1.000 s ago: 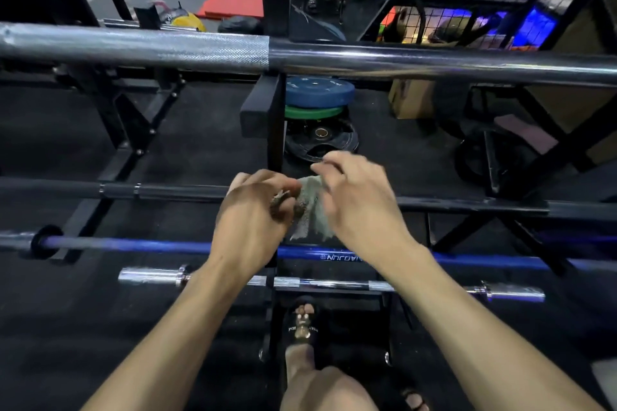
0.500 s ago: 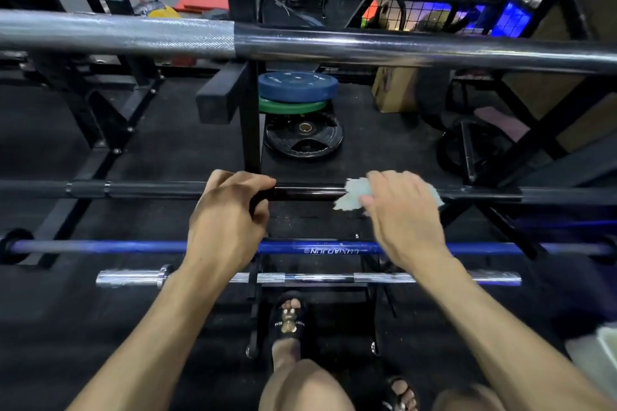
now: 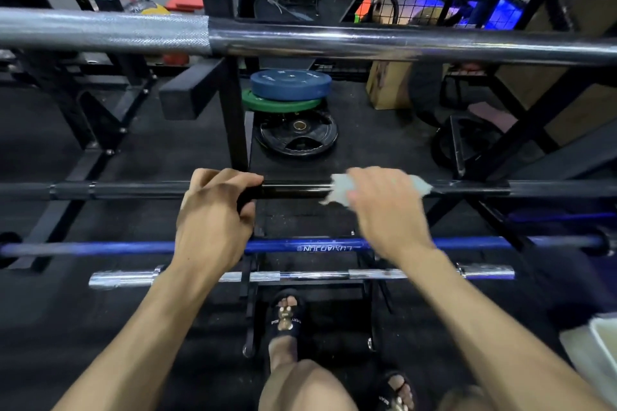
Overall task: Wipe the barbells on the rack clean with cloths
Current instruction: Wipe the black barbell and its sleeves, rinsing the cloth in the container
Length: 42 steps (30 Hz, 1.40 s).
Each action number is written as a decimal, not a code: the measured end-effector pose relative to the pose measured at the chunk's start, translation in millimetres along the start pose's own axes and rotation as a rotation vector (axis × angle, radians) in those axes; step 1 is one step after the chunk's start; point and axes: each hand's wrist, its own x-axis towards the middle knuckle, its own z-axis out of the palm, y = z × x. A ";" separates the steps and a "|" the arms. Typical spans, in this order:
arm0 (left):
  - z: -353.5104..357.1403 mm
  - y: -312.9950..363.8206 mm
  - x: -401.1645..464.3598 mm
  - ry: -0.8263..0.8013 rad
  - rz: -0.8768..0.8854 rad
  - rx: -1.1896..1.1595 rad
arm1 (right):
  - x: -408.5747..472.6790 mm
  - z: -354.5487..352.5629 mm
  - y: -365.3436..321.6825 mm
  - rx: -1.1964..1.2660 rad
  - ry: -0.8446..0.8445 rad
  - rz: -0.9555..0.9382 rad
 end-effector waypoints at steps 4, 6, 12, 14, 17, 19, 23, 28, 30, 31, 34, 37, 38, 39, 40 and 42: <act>2.0 10.0 -3.2 0.035 0.049 0.036 | -6.6 -1.8 17.0 0.015 0.084 0.433; 4.2 13.2 -0.6 0.045 0.072 0.064 | 11.7 5.5 -29.3 -0.021 0.094 0.462; -2.7 16.6 1.2 0.028 0.157 0.192 | 12.9 9.5 -68.1 0.200 0.025 -0.013; -5.1 16.3 0.5 0.025 0.158 0.212 | 1.6 2.9 -30.6 0.144 -0.030 -0.024; -5.3 17.8 0.7 0.021 0.175 0.249 | -27.5 1.3 40.2 0.062 0.091 0.190; -5.5 18.8 1.0 0.015 0.193 0.277 | -43.5 2.3 69.7 0.084 0.164 0.381; 1.5 37.2 4.1 -0.023 0.273 0.328 | -15.1 4.9 21.9 0.077 0.294 0.501; 36.2 94.2 14.3 -0.108 0.391 0.224 | -15.6 4.6 10.2 0.109 0.164 0.219; 47.9 101.9 21.9 -0.145 0.344 0.189 | -30.1 2.7 48.2 0.034 0.168 0.346; 52.7 101.0 24.4 -0.162 0.314 0.169 | -36.4 0.1 64.7 0.027 0.172 0.436; 61.4 93.4 22.7 -0.188 0.295 0.126 | -36.1 4.4 65.0 0.074 0.251 0.612; 69.2 89.4 21.1 -0.161 0.317 0.120 | -20.1 12.9 15.2 0.170 0.324 0.461; 70.5 88.9 21.5 -0.148 0.321 0.125 | -21.6 17.1 0.8 0.182 0.292 0.345; 71.0 88.8 22.3 -0.143 0.317 0.128 | -25.6 21.0 -3.6 0.184 0.235 0.245; 70.8 89.2 22.7 -0.147 0.308 0.128 | -29.8 23.3 4.8 0.174 0.203 0.189; 69.6 89.6 24.0 -0.162 0.289 0.113 | -40.7 25.9 33.1 0.126 0.167 0.255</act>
